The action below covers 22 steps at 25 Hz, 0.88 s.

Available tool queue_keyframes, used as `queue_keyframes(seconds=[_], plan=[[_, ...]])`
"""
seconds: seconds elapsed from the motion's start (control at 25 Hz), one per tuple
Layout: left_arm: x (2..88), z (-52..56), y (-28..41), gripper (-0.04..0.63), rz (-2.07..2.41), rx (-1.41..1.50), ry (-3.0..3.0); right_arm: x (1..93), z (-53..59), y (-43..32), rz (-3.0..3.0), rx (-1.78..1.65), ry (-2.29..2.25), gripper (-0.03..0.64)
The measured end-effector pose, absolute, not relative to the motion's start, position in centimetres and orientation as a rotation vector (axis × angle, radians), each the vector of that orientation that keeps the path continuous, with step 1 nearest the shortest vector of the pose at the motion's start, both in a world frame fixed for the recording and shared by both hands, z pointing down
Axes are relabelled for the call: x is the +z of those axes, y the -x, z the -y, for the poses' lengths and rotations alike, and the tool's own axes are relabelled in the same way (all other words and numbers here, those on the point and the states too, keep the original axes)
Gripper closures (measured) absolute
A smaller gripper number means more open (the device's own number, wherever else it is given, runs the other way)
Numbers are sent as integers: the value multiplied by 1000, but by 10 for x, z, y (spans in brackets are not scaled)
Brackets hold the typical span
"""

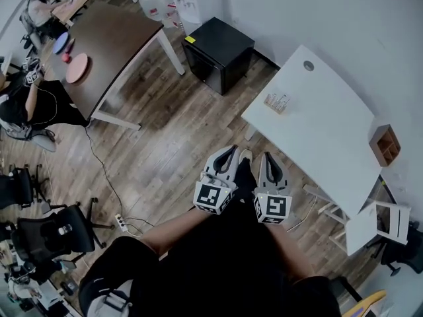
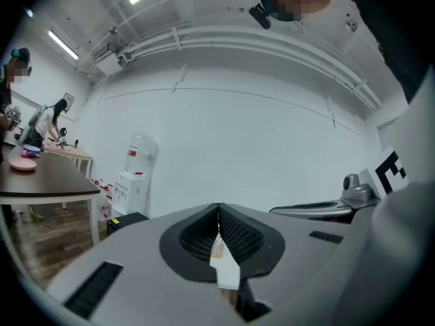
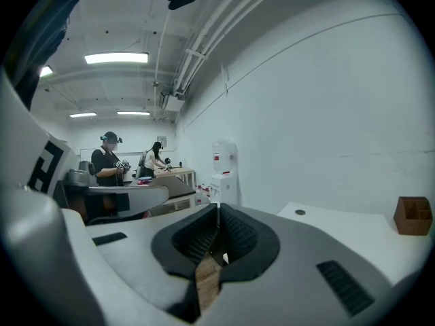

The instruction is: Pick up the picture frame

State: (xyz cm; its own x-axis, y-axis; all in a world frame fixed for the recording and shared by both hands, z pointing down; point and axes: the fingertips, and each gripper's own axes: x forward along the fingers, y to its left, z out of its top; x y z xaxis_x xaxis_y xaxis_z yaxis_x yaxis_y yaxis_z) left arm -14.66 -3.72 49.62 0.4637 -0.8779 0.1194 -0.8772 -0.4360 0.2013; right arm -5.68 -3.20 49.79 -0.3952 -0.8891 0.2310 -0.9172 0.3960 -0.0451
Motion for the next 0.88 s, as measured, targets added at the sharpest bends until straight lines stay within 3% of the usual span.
queue_keyframes(seconds=[0.88], plan=[[600, 239, 68, 579, 1310, 246, -2477, 612, 219, -37, 2343, 465, -1639, 580]])
